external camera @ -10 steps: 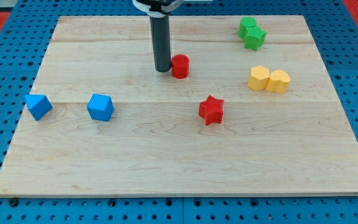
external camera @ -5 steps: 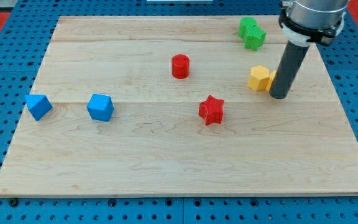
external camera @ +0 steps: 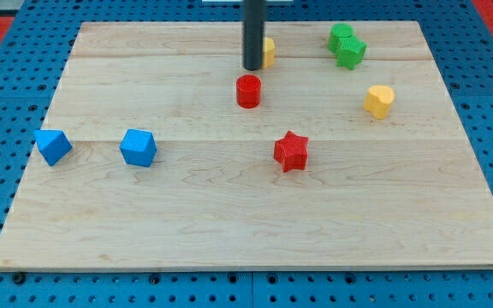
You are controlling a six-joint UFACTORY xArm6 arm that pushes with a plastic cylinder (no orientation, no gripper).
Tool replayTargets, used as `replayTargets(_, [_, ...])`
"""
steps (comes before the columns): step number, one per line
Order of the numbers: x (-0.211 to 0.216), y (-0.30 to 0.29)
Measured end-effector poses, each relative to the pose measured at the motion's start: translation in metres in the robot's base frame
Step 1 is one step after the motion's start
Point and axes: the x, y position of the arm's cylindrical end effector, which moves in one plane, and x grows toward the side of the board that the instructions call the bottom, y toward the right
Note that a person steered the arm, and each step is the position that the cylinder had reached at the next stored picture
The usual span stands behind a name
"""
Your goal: Place the yellow hexagon diagonally to the red circle
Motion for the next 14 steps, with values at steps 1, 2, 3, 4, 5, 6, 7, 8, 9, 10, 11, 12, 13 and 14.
replayTargets(1, [-0.025, 0.069])
replayTargets(2, [-0.036, 0.078])
replayTargets(3, [-0.032, 0.103])
replayTargets(4, [-0.053, 0.119])
replayTargets(5, [-0.074, 0.115])
replayTargets(6, [-0.09, 0.118])
replayTargets(7, [-0.09, 0.08])
replayTargets(8, [-0.058, 0.0])
replayTargets(9, [-0.025, -0.025])
replayTargets(10, [-0.012, -0.049])
replayTargets(11, [-0.043, 0.001])
replayTargets(12, [-0.062, -0.03])
replayTargets(13, [-0.06, -0.073])
replayTargets(14, [-0.054, -0.069])
